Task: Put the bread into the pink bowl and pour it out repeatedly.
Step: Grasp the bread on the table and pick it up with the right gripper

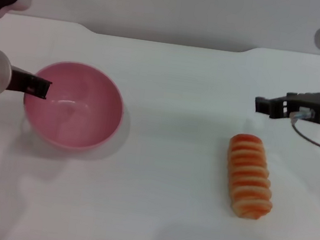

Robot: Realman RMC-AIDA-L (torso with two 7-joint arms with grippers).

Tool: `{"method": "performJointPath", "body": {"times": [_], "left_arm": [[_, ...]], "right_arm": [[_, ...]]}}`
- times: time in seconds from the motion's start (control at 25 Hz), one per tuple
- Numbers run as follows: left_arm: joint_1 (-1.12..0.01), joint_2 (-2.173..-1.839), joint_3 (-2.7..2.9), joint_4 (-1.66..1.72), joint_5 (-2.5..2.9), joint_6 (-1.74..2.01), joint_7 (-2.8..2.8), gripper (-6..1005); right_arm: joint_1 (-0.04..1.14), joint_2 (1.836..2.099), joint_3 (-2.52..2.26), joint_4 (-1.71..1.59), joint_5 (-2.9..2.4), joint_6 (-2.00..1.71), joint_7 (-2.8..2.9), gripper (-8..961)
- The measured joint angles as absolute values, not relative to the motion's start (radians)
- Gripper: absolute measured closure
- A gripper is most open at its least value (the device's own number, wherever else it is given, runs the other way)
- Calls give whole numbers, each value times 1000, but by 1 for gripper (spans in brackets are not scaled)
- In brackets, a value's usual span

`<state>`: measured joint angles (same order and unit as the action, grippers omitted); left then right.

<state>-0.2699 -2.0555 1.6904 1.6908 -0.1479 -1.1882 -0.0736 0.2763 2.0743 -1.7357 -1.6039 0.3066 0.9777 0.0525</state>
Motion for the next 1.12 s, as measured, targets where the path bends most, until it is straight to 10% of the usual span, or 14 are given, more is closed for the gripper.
{"method": "performJointPath", "body": {"times": [1.12], "left_arm": [[-326,-2057,1670,1643,-152,-1187,-49,956]], "right_arm": [[352,2079,-1831,-1362,345,928,139,360]]}}
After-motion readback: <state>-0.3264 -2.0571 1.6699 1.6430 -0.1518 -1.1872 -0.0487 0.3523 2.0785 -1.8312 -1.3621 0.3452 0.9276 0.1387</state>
